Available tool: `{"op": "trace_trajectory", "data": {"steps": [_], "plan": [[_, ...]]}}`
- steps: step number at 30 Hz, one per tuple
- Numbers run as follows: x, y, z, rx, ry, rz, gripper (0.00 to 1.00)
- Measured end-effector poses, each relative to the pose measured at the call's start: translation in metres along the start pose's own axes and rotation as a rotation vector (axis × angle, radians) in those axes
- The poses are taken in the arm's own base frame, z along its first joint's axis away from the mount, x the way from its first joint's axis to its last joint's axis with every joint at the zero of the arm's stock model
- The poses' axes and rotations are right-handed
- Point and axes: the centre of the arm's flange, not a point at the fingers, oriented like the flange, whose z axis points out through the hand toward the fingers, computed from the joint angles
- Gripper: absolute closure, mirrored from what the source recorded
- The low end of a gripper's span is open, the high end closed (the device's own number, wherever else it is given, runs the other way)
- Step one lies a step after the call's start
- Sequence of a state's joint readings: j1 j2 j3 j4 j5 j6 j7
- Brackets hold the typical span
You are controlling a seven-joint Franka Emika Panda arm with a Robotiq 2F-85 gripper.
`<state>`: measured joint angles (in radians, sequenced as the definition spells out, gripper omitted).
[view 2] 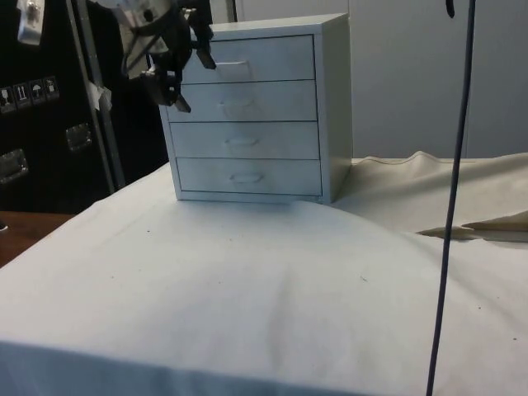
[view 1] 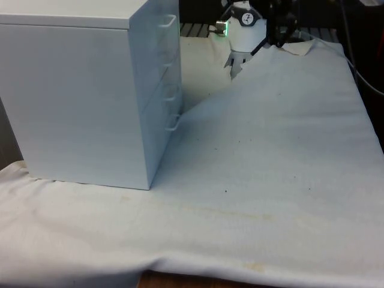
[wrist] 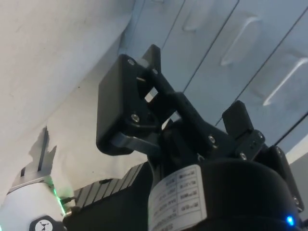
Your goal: Open the drawer, then close it.
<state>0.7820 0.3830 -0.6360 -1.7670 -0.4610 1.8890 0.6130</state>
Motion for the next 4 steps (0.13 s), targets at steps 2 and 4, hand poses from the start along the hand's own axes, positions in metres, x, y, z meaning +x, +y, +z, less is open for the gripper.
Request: {"op": "trace_trajectory", "data": {"steps": [2, 4], "plan": [[0.0005, 0.0035, -0.0039, 0.007, 0.002, 0.004, 0.00], [0.0009, 0.0050, -0.0058, 0.010, 0.005, 0.005, 0.00]]}}
